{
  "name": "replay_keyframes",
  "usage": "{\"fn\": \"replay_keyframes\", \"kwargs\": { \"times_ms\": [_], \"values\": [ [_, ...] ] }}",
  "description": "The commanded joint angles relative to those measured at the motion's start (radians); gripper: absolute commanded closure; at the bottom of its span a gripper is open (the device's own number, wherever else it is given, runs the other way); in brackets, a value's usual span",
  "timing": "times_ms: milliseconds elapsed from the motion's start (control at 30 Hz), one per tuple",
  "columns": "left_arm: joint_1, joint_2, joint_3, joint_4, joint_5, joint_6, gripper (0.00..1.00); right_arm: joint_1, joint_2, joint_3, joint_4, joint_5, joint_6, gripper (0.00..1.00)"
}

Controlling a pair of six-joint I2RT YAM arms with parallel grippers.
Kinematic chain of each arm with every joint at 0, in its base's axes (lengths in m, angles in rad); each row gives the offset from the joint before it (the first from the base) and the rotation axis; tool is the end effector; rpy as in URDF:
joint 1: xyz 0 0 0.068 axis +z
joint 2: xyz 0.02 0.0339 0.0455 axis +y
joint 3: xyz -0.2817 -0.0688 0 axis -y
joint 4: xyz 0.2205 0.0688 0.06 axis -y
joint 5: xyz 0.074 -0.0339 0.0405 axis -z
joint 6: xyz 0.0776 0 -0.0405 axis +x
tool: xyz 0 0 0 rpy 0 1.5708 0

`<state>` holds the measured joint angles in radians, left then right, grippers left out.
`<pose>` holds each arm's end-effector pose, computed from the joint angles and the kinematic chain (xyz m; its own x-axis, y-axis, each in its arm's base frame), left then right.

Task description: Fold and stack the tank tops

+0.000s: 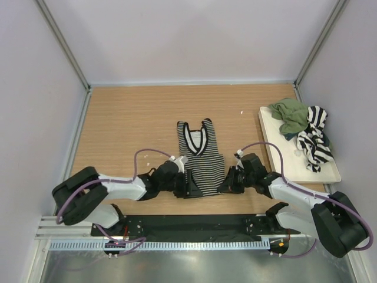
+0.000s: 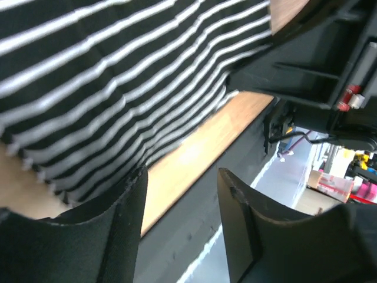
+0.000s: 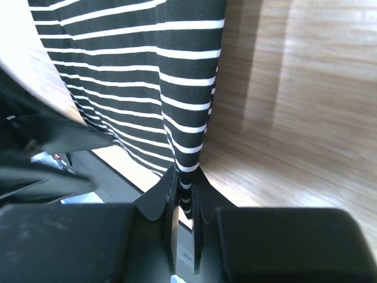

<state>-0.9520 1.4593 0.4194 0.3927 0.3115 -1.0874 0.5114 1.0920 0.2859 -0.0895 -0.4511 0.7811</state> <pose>0.1372 -0.2337 0.1445 -0.9747 -0.0842 -0.2072 0.1166 0.5989 -0.7923 0.1370 0.1157 0.1337 -0.9608 0.1874 -0.2043 -0.0023 0.7316 0.6817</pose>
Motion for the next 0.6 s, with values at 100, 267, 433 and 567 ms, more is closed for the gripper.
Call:
{"fn": "replay_keyframes", "kwargs": {
  "times_ms": [100,267,433,567],
  "values": [
    [-0.037,-0.299,0.016,-0.368,-0.179,0.05,0.41,0.004,-0.05,0.041,-0.065,0.015,-0.025,0.92],
    [-0.037,-0.402,-0.001,-0.543,-0.247,0.023,0.37,0.003,-0.043,0.047,-0.062,0.014,-0.022,0.92],
    [-0.037,-0.373,-0.027,-0.546,-0.267,-0.008,0.4,0.003,-0.038,0.053,-0.062,0.014,-0.02,0.92],
    [-0.04,-0.321,-0.022,-0.528,-0.276,-0.012,0.41,0.003,-0.04,0.056,-0.064,0.009,-0.016,0.92]
  ]
}}
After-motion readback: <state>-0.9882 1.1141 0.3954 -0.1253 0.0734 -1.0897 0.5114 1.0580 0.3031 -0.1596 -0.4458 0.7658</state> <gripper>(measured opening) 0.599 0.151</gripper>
